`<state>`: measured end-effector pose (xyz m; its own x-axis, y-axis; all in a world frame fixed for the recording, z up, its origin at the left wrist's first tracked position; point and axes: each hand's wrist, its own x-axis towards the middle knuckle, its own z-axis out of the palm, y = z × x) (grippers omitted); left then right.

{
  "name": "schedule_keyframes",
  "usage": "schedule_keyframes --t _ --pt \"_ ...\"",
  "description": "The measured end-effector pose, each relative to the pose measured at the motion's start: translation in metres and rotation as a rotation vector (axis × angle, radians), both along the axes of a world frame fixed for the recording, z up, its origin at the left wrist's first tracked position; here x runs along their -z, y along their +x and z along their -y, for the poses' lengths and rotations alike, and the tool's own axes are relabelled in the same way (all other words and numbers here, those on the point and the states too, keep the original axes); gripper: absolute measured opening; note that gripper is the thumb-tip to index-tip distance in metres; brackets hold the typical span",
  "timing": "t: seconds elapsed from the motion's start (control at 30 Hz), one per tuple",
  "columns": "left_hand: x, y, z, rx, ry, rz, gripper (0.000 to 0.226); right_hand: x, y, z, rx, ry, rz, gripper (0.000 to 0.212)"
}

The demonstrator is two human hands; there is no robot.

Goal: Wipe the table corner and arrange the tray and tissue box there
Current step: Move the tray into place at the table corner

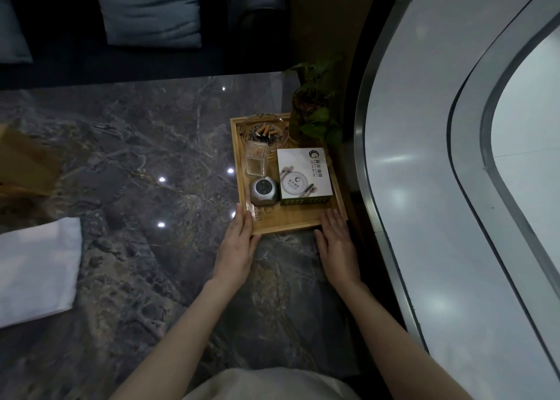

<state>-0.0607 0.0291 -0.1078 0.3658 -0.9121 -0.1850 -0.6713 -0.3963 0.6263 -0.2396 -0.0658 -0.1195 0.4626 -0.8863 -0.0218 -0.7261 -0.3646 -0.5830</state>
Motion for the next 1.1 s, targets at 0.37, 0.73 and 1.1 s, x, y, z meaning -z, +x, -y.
schedule_keyframes --t 0.37,0.73,1.1 --pt "-0.019 0.016 -0.005 0.002 0.088 0.003 0.058 -0.024 0.036 -0.013 0.069 0.028 -0.129 0.042" --pt "-0.082 0.105 -0.036 -0.108 -0.006 -0.003 0.031 -0.085 0.146 -0.026 -0.060 0.137 -0.146 0.027" --pt "-0.138 0.282 -0.109 -0.315 -0.175 0.082 0.022 -0.146 0.332 -0.063 -0.153 0.299 0.205 0.024"
